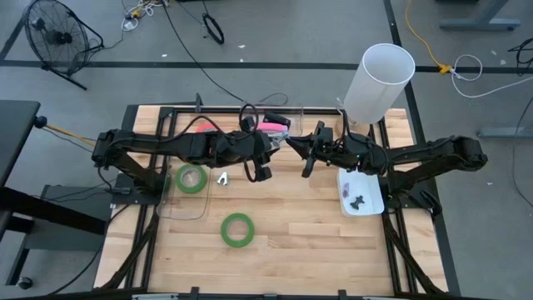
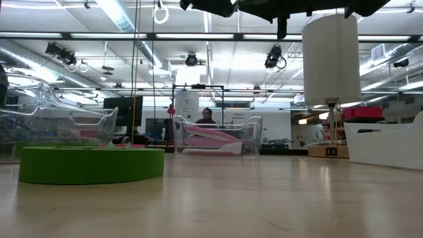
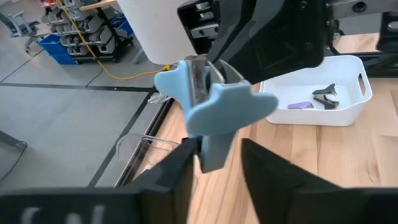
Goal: Pick and place Stapler, Stapler remover, tape
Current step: Put the blue staple remover into the white bin
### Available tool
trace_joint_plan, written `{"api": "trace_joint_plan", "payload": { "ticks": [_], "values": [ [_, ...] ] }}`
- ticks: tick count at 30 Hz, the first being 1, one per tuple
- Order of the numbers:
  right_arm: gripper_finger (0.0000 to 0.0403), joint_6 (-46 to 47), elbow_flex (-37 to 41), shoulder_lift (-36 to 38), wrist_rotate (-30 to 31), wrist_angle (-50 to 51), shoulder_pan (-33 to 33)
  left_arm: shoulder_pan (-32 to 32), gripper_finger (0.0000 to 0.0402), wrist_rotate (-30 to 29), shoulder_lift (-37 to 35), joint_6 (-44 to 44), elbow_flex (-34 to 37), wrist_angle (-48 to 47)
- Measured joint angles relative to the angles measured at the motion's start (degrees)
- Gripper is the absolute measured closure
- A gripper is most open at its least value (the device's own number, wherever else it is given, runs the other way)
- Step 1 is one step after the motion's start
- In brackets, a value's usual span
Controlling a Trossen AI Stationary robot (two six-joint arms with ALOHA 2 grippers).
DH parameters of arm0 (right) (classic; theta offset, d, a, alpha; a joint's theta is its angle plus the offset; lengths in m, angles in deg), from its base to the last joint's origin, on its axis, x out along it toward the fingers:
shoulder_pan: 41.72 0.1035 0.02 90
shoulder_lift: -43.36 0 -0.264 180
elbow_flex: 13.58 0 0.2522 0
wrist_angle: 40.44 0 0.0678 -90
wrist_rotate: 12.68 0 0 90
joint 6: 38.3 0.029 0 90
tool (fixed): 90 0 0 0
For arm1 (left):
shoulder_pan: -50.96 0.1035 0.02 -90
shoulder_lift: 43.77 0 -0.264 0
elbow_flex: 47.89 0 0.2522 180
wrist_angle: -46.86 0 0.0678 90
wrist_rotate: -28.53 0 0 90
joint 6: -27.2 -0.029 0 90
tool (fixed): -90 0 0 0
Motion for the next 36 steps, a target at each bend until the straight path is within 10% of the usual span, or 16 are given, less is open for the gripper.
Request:
{"api": "trace_joint_plan", "payload": {
  "ticks": [13, 36],
  "values": [
    [0.0403, -0.76, 0.00, 1.07, -0.17, 0.12, 0.02, -0.38, 0.0147, 0.11, -1.51, 1.64, 0.04, -1.31],
    [0.0403, -5.15, 0.00, 18.60, -0.23, 34.99, -0.06, -0.40, 0.0242, 11.70, -13.75, 10.99, 0.04, -17.77]
  ]
}}
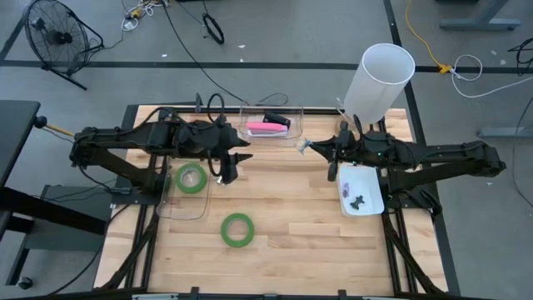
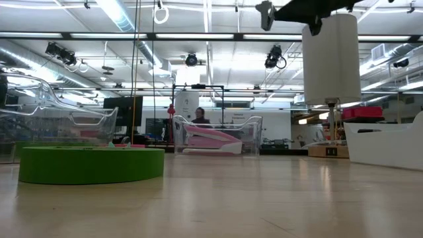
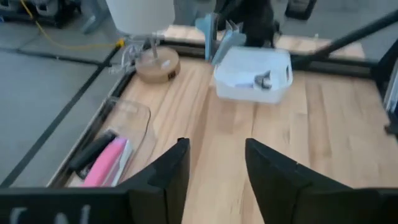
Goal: Pick and place Stapler, Stapler remover, tape
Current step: Put the blue staple remover into the white bin
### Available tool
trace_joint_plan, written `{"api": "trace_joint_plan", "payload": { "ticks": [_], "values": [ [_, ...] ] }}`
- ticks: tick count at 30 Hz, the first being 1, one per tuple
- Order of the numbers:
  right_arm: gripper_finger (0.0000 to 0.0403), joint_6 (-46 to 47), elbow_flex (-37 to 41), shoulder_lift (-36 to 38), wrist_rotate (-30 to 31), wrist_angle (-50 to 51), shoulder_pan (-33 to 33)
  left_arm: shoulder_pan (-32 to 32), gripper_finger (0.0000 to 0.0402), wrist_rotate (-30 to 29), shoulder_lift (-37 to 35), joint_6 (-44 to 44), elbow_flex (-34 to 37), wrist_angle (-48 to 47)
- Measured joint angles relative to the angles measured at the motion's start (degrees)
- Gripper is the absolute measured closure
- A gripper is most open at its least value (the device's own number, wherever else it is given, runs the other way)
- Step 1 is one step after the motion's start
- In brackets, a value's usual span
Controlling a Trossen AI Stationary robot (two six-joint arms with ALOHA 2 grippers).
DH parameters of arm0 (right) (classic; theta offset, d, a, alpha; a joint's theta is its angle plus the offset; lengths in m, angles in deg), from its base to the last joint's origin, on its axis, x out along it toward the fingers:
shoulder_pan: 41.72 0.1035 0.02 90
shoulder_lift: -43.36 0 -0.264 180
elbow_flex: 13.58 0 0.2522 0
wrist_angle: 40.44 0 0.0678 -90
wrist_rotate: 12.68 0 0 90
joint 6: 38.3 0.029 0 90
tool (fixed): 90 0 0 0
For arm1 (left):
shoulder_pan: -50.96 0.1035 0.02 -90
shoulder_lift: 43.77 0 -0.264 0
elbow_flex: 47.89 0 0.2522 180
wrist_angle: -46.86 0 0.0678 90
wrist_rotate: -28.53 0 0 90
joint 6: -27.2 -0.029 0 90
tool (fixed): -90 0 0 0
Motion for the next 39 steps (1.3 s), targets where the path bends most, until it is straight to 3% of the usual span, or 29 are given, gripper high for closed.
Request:
{"api": "trace_joint_plan", "payload": {
  "ticks": [8, 14, 24, 30, 39],
  "values": [
    [0.0403, -0.19, 0.00, 5.15, -3.06, 11.88, 0.34, 0.00, 0.0277, 0.02, -0.72, 1.46, -0.04, 0.19],
    [0.0403, -1.88, 0.00, 8.46, -1.97, 19.48, 2.60, 0.00, 0.0280, 0.00, -0.61, 1.33, -0.04, -0.17],
    [0.0403, 3.66, 0.00, 13.98, 0.20, 37.45, 4.06, 0.00, 0.0280, -0.04, -0.61, 1.20, -0.04, -1.07],
    [0.0403, 6.84, 0.00, 13.36, 0.19, 47.08, 4.06, 0.17, 0.0280, -0.24, -0.61, 1.11, -0.04, -1.03],
    [0.0403, 10.88, 0.00, 11.17, -1.07, 53.84, 4.04, 0.17, 0.0280, -0.90, -0.61, 1.09, -0.04, -1.01]
  ]
}}
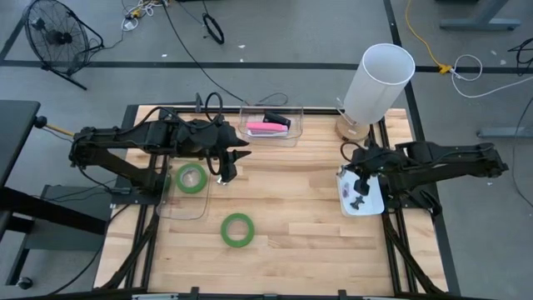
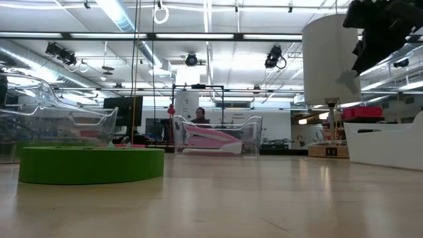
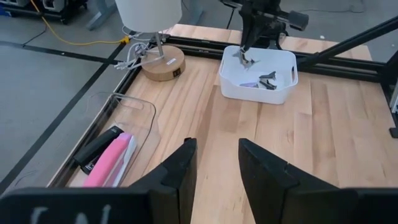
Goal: Pick and place Stapler, Stapler remover, tape
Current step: Put the blue staple remover into the white bin
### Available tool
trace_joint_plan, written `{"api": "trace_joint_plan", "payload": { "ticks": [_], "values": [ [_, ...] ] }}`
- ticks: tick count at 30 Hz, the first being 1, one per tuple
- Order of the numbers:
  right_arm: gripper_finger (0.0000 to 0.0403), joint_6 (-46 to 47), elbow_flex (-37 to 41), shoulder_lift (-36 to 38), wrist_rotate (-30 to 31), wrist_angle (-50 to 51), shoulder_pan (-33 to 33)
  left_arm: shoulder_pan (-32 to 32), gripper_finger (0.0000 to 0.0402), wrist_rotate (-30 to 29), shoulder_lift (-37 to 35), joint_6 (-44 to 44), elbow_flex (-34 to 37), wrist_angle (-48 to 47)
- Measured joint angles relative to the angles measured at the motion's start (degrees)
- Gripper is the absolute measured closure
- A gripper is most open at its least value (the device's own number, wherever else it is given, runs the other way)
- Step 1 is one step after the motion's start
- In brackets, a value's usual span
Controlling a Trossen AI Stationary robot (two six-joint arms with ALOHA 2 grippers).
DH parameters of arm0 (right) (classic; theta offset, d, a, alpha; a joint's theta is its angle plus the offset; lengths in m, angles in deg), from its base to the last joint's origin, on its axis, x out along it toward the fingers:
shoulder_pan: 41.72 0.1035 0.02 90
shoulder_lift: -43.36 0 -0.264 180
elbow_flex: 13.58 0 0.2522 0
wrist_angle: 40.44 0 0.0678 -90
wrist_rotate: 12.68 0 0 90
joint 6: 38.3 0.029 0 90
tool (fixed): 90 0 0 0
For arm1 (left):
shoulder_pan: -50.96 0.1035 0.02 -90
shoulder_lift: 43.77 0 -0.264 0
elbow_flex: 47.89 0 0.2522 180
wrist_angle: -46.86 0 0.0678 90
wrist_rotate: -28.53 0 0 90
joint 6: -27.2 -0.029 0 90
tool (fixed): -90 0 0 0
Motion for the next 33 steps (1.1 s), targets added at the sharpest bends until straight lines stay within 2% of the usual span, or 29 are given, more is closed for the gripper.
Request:
{"api": "trace_joint_plan", "payload": {
  "ticks": [5, 14, 24, 33],
  "values": [
    [0.0403, 4.79, 0.00, -0.50, -1.95, 4.43, 0.00, 0.00, 0.0280, 0.00, 0.00, 0.00, 0.00, 0.00],
    [0.0403, 9.33, 0.00, -0.55, -10.36, 11.99, 0.00, 0.00, 0.0280, 0.00, 0.02, 0.37, 0.00, 0.02],
    [0.0403, 9.52, 0.00, -0.66, -13.04, 19.45, 0.00, 0.00, 0.0280, 0.00, 0.02, 0.39, 0.00, 0.02],
    [0.0396, 9.52, 0.00, -0.84, -13.90, 19.27, -0.02, 0.00, 0.0280, 0.00, 0.02, 0.39, 0.00, 0.02]
  ]
}}
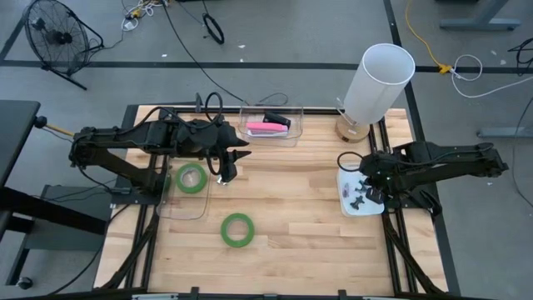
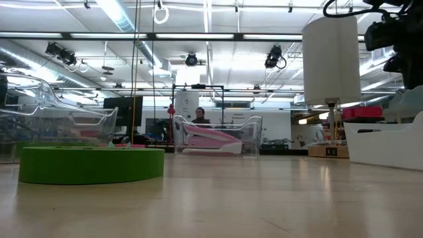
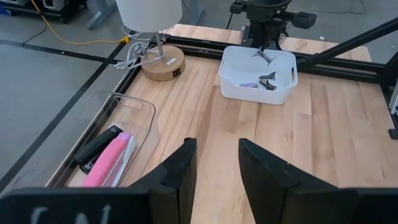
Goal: Pick and place Stapler, Stapler remover, tape
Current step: Put the blue staple remover into the white bin, then put the green tape into the bottom transparent bin
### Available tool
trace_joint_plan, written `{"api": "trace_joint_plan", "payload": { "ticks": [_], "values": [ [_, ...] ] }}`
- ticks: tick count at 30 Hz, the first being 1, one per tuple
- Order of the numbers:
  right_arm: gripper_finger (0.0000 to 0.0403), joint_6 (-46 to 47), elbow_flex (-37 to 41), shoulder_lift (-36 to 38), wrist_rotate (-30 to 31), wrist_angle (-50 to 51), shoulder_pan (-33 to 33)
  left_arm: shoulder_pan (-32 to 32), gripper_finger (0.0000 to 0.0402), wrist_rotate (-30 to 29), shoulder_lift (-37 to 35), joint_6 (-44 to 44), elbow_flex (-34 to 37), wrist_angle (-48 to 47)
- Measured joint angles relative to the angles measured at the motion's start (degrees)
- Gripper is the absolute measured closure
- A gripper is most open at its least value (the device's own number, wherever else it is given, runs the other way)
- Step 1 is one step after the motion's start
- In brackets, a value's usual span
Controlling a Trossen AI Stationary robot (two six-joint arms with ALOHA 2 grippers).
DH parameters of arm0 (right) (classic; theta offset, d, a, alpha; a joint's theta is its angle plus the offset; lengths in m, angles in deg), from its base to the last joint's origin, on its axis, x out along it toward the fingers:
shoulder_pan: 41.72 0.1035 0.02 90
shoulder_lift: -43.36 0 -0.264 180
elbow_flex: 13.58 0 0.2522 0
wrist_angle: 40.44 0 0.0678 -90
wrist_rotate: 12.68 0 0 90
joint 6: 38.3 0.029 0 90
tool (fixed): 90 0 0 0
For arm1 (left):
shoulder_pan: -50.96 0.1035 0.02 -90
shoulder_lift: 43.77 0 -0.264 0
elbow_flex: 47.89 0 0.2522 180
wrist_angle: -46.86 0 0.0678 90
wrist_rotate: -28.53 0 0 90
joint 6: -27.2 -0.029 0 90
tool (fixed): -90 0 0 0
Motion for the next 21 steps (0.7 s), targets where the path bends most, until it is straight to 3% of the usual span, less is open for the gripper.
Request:
{"api": "trace_joint_plan", "payload": {
  "ticks": [5, 14, 21],
  "values": [
    [0.0367, 0.75, -0.23, -0.38, -0.04, -0.02, 0.02, 0.00, 0.0280, 0.00, 0.00, 0.02, 0.00, 0.02],
    [0.0266, 0.88, -0.66, -0.99, -0.05, -0.50, 0.01, 0.00, 0.0280, 0.02, 0.00, 0.02, 0.00, 0.02],
    [0.0250, -0.19, -0.66, -0.98, -1.95, -4.04, 0.00, 0.00, 0.0280, 0.02, 0.00, 0.00, 0.00, 0.00]
  ]
}}
